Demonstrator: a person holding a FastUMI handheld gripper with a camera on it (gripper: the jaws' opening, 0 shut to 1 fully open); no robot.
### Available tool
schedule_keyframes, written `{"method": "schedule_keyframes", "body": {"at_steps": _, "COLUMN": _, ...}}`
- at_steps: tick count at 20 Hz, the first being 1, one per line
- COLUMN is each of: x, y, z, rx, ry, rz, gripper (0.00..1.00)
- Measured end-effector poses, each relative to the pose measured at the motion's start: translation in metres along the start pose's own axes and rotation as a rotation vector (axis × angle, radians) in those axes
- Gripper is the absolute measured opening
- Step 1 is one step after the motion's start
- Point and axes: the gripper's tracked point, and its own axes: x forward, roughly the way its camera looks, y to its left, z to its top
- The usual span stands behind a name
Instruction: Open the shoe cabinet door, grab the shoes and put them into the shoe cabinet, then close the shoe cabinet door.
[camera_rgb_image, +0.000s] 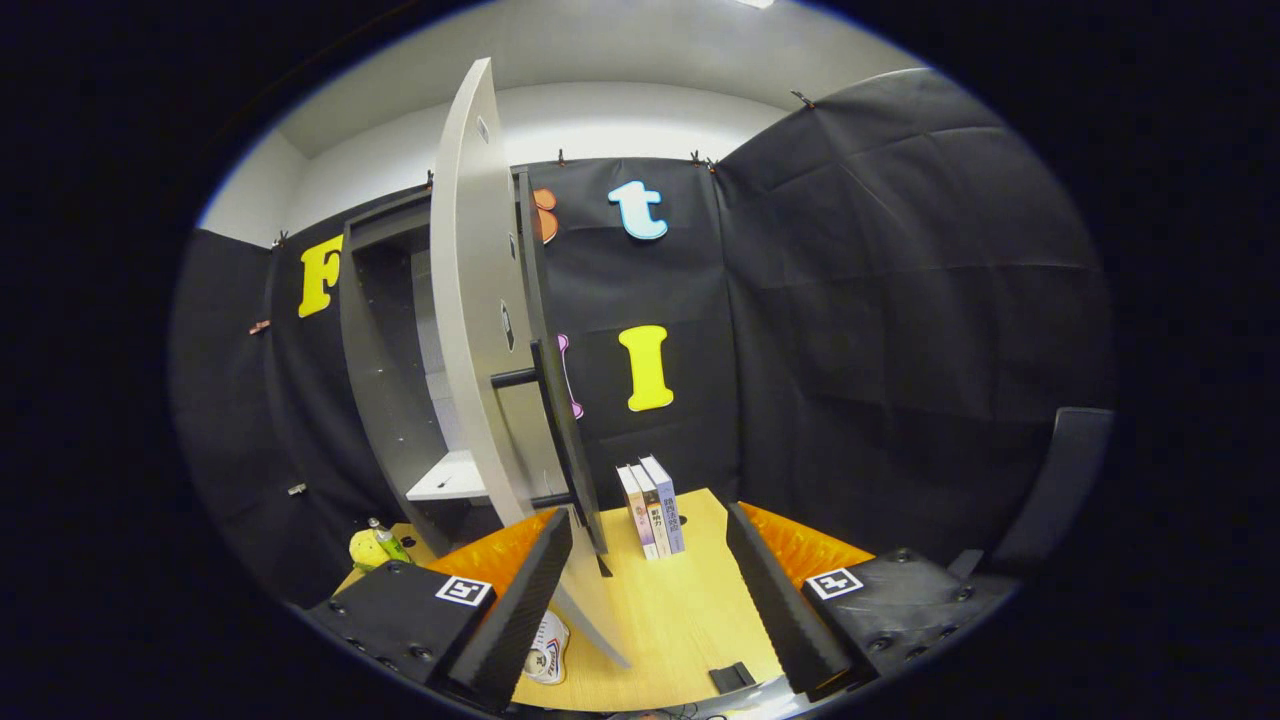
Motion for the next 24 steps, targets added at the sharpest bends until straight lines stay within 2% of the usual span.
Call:
{"method": "schedule_keyframes", "body": {"at_steps": 5, "x": -0.036, "y": 0.028, "z": -0.004, "rx": -0.015, "ry": 0.007, "rz": 0.004, "gripper": 0.98}}
{"method": "schedule_keyframes", "body": {"at_steps": 10, "x": -0.057, "y": 0.082, "z": -0.023, "rx": -0.004, "ry": 0.03, "rz": 0.083, "gripper": 0.98}}
{"method": "schedule_keyframes", "body": {"at_steps": 13, "x": -0.065, "y": 0.132, "z": -0.056, "rx": -0.006, "ry": 0.083, "rz": 0.172, "gripper": 0.98}}
{"method": "schedule_keyframes", "body": {"at_steps": 18, "x": -0.053, "y": 0.197, "z": -0.116, "rx": 0.053, "ry": 0.208, "rz": 0.279, "gripper": 0.98}}
{"method": "schedule_keyframes", "body": {"at_steps": 24, "x": -0.018, "y": 0.234, "z": -0.202, "rx": 0.061, "ry": 0.378, "rz": 0.321, "gripper": 0.98}}
